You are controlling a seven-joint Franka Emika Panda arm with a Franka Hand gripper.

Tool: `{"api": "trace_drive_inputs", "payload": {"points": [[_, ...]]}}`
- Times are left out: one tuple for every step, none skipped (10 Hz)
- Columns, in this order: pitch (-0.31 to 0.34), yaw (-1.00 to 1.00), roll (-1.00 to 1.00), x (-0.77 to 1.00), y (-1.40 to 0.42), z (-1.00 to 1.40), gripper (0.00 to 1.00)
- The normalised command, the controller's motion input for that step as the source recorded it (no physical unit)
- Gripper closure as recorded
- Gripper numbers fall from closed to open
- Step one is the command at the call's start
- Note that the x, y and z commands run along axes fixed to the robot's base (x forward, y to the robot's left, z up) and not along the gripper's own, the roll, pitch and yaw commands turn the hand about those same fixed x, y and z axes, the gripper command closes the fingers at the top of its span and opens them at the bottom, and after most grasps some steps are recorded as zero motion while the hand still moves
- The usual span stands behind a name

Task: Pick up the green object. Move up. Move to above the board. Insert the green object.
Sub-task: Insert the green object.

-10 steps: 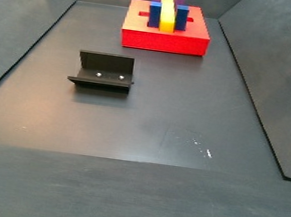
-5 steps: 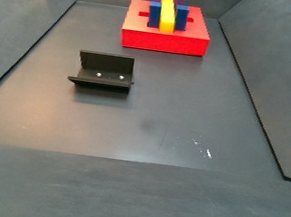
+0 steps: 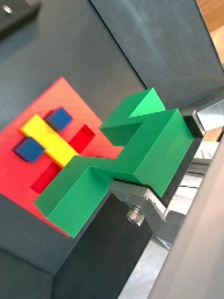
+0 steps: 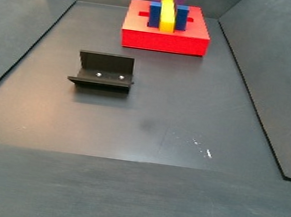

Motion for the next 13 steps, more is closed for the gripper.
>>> {"api": "trace_drive_inputs", "payload": {"points": [[0.016, 0.0, 0.38, 0.63, -0.58, -0.35, 1.0], [0.05, 0.0, 0.42, 0.61, -0.54, -0.37, 1.0], [0.044, 0.0, 0.41, 0.55, -0.54, -0.42, 1.0], [0.0, 0.0, 0.24, 0.54, -0.39, -0.46, 1.0], [-0.023, 0.0, 0.14, 0.41, -0.27, -0.41, 1.0], [-0.004, 0.0, 0.05, 0.17, -0.12, -0.21, 1.0], [0.0, 0.0, 0.02, 0.0, -0.03, 0.0, 1.0], [0.0, 0.0, 0.0, 0.11, 0.0, -0.05, 1.0], [0.0, 0.0, 0.05, 0.26, 0.0, -0.38, 1.0], [0.0, 0.0, 0.11, 0.29, 0.0, -0.67, 1.0], [0.0, 0.0, 0.09, 0.26, 0.0, -0.79, 1.0], [0.0, 0.0, 0.08, 0.25, 0.0, -0.69, 1.0], [0.0, 0.0, 0.03, 0.1, 0.0, -0.65, 1.0]]}}
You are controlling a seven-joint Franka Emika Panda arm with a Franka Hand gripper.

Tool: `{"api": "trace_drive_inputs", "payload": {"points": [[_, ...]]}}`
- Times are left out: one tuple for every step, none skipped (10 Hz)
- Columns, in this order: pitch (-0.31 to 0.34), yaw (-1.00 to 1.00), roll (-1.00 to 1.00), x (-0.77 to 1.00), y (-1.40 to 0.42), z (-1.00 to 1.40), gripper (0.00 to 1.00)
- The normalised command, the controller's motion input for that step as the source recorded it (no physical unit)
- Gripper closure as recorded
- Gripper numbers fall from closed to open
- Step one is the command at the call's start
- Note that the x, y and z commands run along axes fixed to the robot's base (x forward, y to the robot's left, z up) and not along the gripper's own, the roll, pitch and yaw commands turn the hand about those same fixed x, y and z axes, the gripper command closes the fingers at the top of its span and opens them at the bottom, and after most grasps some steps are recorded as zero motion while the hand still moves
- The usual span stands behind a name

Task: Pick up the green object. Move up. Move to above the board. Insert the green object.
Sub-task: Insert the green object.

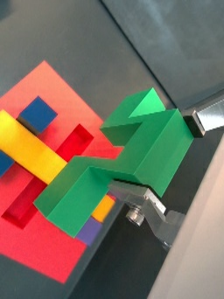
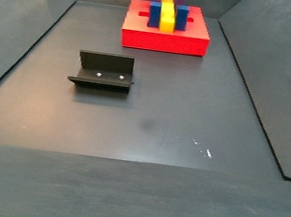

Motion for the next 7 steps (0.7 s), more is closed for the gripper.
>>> {"api": "trace_drive_inputs", "payload": {"points": [[0.0, 0.0, -0.02, 0.0, 0.0, -0.67, 1.0], [0.0, 0.0, -0.15, 0.0, 0.1, -0.59, 1.0], [-0.006, 0.0, -0.28, 0.0, 0.09, -0.21, 1.0], [-0.041, 0.03, -0.33, 0.0, 0.0, 0.12, 1.0], [-0.074, 0.01, -0.33, -0.11, 0.0, 0.0, 1.0], [-0.087, 0.0, -0.35, -0.25, 0.0, 0.0, 1.0], [-0.1, 0.0, -0.29, -0.25, 0.0, 0.0, 1.0]]}}
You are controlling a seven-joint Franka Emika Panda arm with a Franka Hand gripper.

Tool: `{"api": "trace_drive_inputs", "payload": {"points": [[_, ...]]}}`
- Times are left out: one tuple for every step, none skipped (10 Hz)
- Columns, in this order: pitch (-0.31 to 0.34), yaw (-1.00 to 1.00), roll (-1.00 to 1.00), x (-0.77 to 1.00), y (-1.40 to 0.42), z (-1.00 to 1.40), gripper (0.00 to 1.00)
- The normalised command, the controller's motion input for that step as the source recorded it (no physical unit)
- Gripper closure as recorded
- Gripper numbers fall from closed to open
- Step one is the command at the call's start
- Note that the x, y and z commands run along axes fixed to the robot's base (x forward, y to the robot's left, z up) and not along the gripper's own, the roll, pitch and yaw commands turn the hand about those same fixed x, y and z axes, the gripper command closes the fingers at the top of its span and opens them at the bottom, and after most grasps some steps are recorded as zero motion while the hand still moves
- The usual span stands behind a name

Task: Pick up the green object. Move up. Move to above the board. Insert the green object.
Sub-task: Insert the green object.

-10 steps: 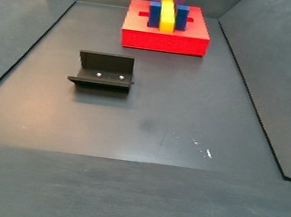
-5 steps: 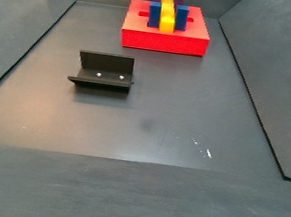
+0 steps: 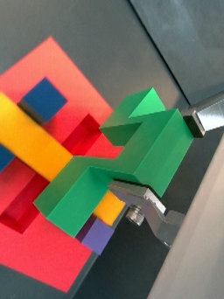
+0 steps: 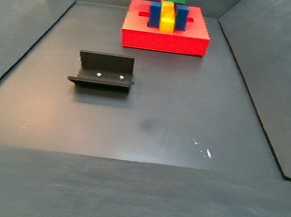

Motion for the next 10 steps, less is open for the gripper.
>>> {"api": "trace_drive_inputs", "payload": {"points": [[-0.134, 0.0, -0.12, -0.21, 0.0, 0.0, 1.0], [-0.071, -0.07, 0.0, -0.32, 0.07, 0.0, 1.0], [-0.039, -0.11, 0.01, -0.36, 0.09, 0.0, 1.0], [-0.037, -0.08, 0.04, -0.3, 0.04, 0.0, 1.0], [-0.026, -0.02, 0.05, -0.22, 0.02, 0.0, 1.0], [0.0, 0.08, 0.0, 0.0, 0.0, 0.0, 1.0], [-0.033, 0.17, -0.02, 0.2, 0.0, -0.07, 1.0], [-0.066, 0.16, -0.04, 0.23, 0.0, -0.2, 1.0], [-0.05, 0.1, 0.0, 0.01, 0.03, -0.28, 1.0], [-0.02, 0.05, 0.03, 0.0, 0.11, -0.32, 1.0]]}}
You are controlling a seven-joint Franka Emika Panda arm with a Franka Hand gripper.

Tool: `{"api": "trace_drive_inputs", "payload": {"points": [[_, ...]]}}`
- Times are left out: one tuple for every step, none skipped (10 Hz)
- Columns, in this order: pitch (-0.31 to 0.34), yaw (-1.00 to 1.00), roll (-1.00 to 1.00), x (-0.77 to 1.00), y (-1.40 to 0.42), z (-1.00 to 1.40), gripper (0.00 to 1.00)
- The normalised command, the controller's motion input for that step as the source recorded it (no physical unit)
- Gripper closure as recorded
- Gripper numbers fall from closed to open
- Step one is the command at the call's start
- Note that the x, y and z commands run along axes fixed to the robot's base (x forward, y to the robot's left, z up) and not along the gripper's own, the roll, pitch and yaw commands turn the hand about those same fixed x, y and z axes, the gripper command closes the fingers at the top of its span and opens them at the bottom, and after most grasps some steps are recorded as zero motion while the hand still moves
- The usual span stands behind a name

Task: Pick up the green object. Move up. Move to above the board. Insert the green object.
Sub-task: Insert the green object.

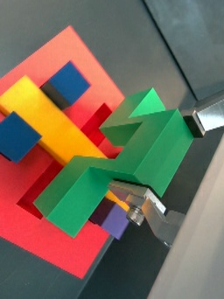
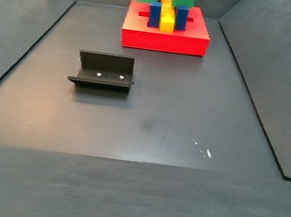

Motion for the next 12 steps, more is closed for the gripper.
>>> {"api": "trace_drive_inputs", "payload": {"points": [[0.0, 0.0, 0.04, -0.09, 0.14, -0.2, 1.0], [0.0, 0.0, 0.0, -0.16, 0.07, -0.03, 1.0], [0.0, 0.0, 0.0, -0.13, 0.0, 0.0, 1.0], [0.0, 0.0, 0.0, -0.08, 0.0, 0.0, 1.0], [0.0, 0.0, 0.0, -0.13, 0.0, 0.0, 1.0], [0.0, 0.0, 0.0, -0.16, 0.0, 0.0, 1.0], [-0.007, 0.0, 0.02, -0.13, 0.0, -0.01, 1.0], [-0.039, 0.0, 0.0, -0.03, 0.0, -0.05, 1.0], [-0.057, 0.04, 0.0, 0.0, 0.0, -0.16, 1.0], [-0.076, 0.04, 0.0, 0.03, -0.01, -0.25, 1.0], [-0.063, 0.05, 0.0, 0.16, -0.01, -0.24, 1.0], [-0.06, 0.05, 0.0, 0.16, -0.02, -0.2, 1.0]]}}
